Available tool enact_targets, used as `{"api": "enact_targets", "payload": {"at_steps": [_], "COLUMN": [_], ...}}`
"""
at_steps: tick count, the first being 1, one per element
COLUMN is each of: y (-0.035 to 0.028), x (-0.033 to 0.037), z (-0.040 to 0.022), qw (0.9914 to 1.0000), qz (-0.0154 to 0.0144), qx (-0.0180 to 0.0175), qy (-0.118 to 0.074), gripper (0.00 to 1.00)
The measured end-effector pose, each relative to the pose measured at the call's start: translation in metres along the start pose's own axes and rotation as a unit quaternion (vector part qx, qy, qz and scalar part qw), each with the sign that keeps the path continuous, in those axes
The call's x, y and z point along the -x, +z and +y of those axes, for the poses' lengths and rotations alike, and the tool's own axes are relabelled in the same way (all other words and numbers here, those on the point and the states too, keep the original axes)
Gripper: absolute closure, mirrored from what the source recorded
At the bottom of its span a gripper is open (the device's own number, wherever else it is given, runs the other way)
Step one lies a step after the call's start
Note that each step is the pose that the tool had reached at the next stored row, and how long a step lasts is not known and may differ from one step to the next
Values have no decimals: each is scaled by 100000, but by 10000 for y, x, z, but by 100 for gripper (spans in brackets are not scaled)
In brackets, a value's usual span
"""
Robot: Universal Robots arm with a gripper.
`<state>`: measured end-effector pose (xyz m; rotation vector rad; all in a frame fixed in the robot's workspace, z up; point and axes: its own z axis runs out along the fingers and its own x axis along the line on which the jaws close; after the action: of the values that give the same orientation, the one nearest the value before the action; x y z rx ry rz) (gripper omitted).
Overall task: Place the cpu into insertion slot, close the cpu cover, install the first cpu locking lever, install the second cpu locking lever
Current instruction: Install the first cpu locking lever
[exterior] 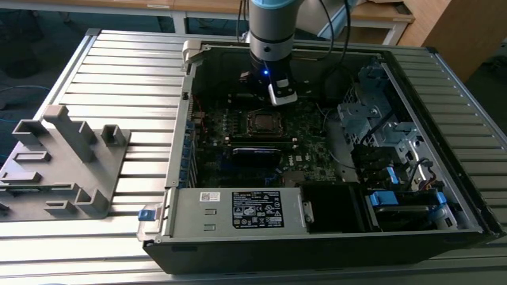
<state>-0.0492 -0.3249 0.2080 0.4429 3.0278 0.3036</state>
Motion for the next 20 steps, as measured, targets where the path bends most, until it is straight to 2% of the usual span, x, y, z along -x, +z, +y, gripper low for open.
{"api": "enact_targets", "payload": {"at_steps": [8,17,20], "y": [2,2,11], "x": [-18,-39,-39], "z": [10,12,10], "qw": [99991,99986,99985], "qz": [-266,-351,-543], "qx": [-51,-70,-3], "qy": [1281,1648,1620], "gripper": [89,89,89]}}
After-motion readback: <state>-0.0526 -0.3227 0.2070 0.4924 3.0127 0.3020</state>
